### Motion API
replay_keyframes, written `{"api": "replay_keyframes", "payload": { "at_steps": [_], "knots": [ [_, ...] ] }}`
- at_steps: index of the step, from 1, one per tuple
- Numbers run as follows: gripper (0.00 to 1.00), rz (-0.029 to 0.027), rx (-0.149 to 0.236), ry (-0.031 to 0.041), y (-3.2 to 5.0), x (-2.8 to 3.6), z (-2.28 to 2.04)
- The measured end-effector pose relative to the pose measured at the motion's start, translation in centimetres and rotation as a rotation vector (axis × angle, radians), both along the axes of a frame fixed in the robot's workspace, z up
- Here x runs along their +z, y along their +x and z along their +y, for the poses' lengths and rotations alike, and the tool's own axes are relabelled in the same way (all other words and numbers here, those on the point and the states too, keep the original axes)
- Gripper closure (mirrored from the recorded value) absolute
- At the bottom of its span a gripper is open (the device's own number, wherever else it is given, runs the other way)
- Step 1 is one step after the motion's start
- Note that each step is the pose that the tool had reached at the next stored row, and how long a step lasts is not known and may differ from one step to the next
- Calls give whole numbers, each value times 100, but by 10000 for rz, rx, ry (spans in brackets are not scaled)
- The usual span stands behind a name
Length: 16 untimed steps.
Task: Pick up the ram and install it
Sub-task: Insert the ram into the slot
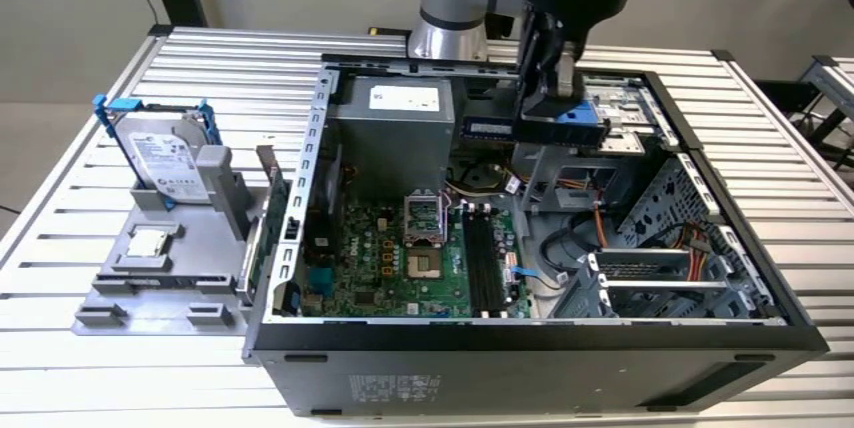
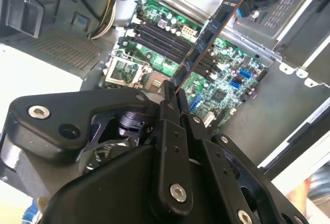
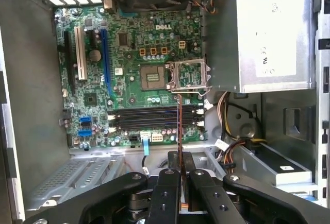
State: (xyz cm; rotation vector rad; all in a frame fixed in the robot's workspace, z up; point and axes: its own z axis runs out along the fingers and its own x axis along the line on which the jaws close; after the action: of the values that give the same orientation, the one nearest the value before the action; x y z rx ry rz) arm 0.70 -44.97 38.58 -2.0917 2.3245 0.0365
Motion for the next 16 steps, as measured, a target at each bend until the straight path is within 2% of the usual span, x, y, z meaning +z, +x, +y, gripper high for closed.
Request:
{"api": "replay_keyframes", "payload": {
  "at_steps": [5,16],
  "knots": [
    [100,0,-735,0,0,0,0],
    [100,0,-2624,1,0,-1,0]
  ]
}}
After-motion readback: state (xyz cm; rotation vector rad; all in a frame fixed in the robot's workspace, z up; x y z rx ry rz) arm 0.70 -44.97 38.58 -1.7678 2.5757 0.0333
